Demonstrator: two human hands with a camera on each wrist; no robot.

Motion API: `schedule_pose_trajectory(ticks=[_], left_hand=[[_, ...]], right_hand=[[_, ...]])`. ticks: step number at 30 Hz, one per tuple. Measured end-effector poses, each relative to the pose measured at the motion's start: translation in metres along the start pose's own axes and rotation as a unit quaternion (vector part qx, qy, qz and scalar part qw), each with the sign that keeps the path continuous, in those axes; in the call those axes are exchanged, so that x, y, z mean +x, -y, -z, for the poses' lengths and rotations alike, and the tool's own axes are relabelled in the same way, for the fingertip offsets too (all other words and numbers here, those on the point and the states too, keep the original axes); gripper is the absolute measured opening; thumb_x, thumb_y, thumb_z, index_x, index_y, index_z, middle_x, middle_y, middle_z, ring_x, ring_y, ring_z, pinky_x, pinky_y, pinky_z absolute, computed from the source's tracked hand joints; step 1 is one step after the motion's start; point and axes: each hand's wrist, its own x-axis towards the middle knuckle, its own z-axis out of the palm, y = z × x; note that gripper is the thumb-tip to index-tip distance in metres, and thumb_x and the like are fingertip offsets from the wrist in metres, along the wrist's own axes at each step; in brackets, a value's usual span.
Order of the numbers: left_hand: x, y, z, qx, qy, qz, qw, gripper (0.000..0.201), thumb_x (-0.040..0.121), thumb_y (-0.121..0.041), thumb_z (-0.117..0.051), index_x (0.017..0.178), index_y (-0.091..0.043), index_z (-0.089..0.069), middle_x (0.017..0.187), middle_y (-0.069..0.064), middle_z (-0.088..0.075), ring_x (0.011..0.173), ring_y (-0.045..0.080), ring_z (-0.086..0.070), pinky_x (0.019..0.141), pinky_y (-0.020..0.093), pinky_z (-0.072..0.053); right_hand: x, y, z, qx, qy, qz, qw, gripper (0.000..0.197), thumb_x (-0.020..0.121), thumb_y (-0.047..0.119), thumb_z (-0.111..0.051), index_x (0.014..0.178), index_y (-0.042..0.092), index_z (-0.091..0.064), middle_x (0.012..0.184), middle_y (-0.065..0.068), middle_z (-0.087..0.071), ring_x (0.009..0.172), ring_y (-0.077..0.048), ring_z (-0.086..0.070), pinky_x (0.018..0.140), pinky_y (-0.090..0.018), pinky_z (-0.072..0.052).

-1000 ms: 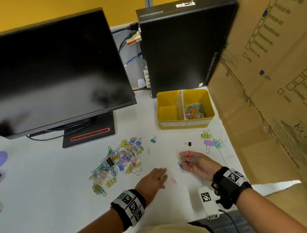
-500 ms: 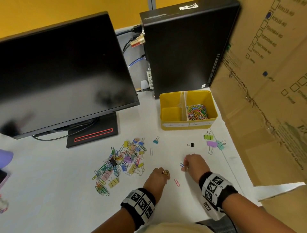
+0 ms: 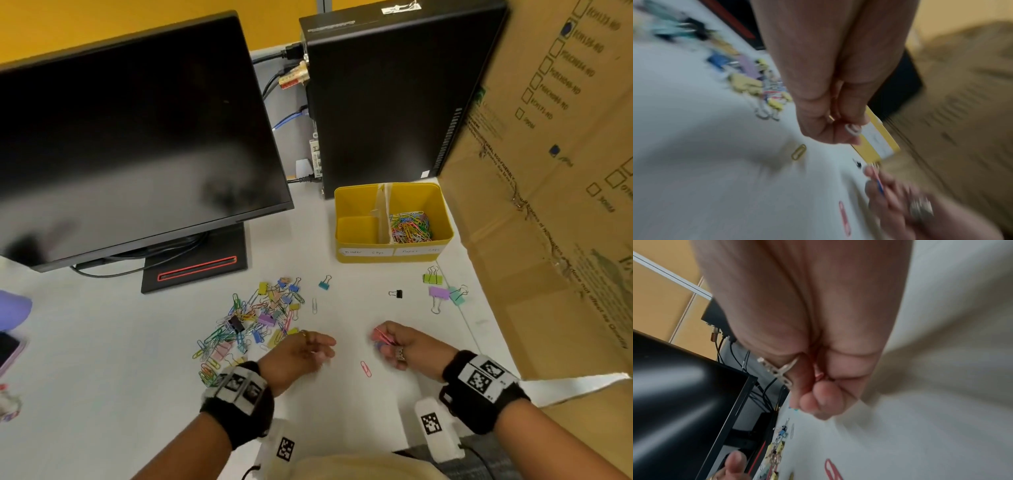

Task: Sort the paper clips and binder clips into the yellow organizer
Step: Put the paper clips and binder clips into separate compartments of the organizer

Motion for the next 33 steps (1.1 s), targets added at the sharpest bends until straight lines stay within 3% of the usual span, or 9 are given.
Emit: schedule_pose_trajectory(ticks=[5, 8, 12, 16, 20, 23, 25, 29, 33], left_hand=[[-0.009, 0.007, 0.010, -0.374, -0.007, 0.078, 0.924, 0.030, 0.096, 0.007, -0.027, 0.100, -0.003, -0.054, 0.069, 0.006, -0.056, 0.060, 0.014, -0.057, 0.054, 0.019, -0.055], [-0.009, 0.006, 0.006, -0.406, -0.061, 0.092, 0.907, 0.025, 0.098, -0.006, -0.034, 0.090, -0.003, -0.056, 0.065, 0.005, -0.053, 0.058, 0.016, -0.057, 0.054, 0.022, -0.056], [0.002, 0.001, -0.004, 0.005, -0.191, 0.056, 0.980, 0.029, 0.090, -0.033, -0.057, 0.065, -0.018, -0.054, 0.062, -0.003, -0.051, 0.060, 0.013, -0.047, 0.059, 0.022, -0.041], [0.014, 0.009, -0.019, 0.348, -0.246, 0.042, 0.904, 0.037, 0.081, -0.041, -0.066, 0.104, -0.014, -0.058, 0.109, 0.002, -0.055, 0.101, 0.013, -0.050, 0.088, 0.022, -0.038], [0.027, 0.010, -0.031, 0.411, -0.205, 0.090, 0.884, 0.038, 0.088, -0.028, -0.059, 0.113, 0.002, -0.056, 0.123, 0.014, -0.056, 0.116, 0.025, -0.054, 0.099, 0.032, -0.045], [0.030, 0.006, -0.030, 0.409, -0.201, 0.107, 0.884, 0.036, 0.092, -0.027, -0.054, 0.111, 0.003, -0.057, 0.120, 0.016, -0.059, 0.114, 0.027, -0.056, 0.098, 0.035, -0.047], [0.034, 0.000, -0.023, 0.369, -0.228, 0.089, 0.897, 0.037, 0.094, -0.027, -0.051, 0.106, 0.006, -0.060, 0.115, 0.019, -0.063, 0.110, 0.029, -0.059, 0.097, 0.037, -0.048], [0.050, -0.024, -0.011, 0.286, -0.290, 0.068, 0.911, 0.033, 0.092, -0.023, -0.055, 0.105, 0.006, -0.064, 0.112, 0.019, -0.066, 0.110, 0.029, -0.060, 0.099, 0.033, -0.047], [0.067, -0.044, -0.003, 0.270, -0.296, 0.099, 0.911, 0.033, 0.090, -0.020, -0.059, 0.113, 0.004, -0.060, 0.121, 0.018, -0.064, 0.117, 0.030, -0.057, 0.100, 0.032, -0.043]], right_hand=[[0.000, 0.001, -0.010, 0.100, 0.050, 0.013, 0.994, 0.016, 0.084, -0.005, -0.054, 0.088, 0.009, -0.060, 0.065, 0.000, -0.055, 0.052, -0.007, -0.052, 0.054, -0.017, -0.039], [0.002, 0.006, -0.016, 0.183, 0.030, -0.009, 0.983, 0.010, 0.077, 0.003, -0.061, 0.072, 0.009, -0.055, 0.065, -0.005, -0.055, 0.052, -0.011, -0.050, 0.053, -0.019, -0.038], [0.008, 0.012, -0.025, 0.036, -0.055, -0.004, 0.998, 0.041, 0.090, 0.024, -0.056, 0.052, 0.018, -0.040, 0.054, 0.001, -0.039, 0.046, -0.010, -0.035, 0.049, -0.021, -0.030], [0.008, 0.013, -0.032, -0.308, 0.008, 0.052, 0.950, 0.027, 0.082, 0.036, -0.064, 0.060, 0.022, -0.054, 0.065, 0.007, -0.048, 0.065, -0.006, -0.044, 0.067, -0.021, -0.039], [0.009, 0.016, -0.033, -0.471, 0.072, 0.030, 0.879, 0.028, 0.080, 0.020, -0.067, 0.106, 0.016, -0.058, 0.096, 0.000, -0.049, 0.095, -0.021, -0.050, 0.080, -0.027, -0.039], [0.012, 0.019, -0.037, -0.467, 0.049, 0.004, 0.883, 0.009, 0.083, 0.008, -0.059, 0.082, 0.016, -0.062, 0.075, 0.008, -0.049, 0.096, -0.026, -0.059, 0.070, -0.024, -0.040], [0.014, 0.014, -0.035, -0.385, 0.024, -0.034, 0.922, 0.031, 0.082, 0.004, -0.051, 0.056, 0.020, -0.049, 0.065, 0.006, -0.043, 0.078, -0.026, -0.065, 0.060, -0.020, -0.039], [0.008, 0.012, -0.032, -0.332, 0.022, -0.042, 0.942, 0.013, 0.085, 0.000, -0.047, 0.078, 0.007, -0.055, 0.084, 0.001, -0.038, 0.051, -0.002, -0.056, 0.054, -0.006, -0.038], [0.006, 0.014, -0.021, -0.386, -0.018, 0.010, 0.922, 0.016, 0.075, 0.009, -0.052, 0.060, 0.012, -0.049, 0.074, -0.003, -0.044, 0.058, -0.017, -0.062, 0.063, -0.022, -0.042]])
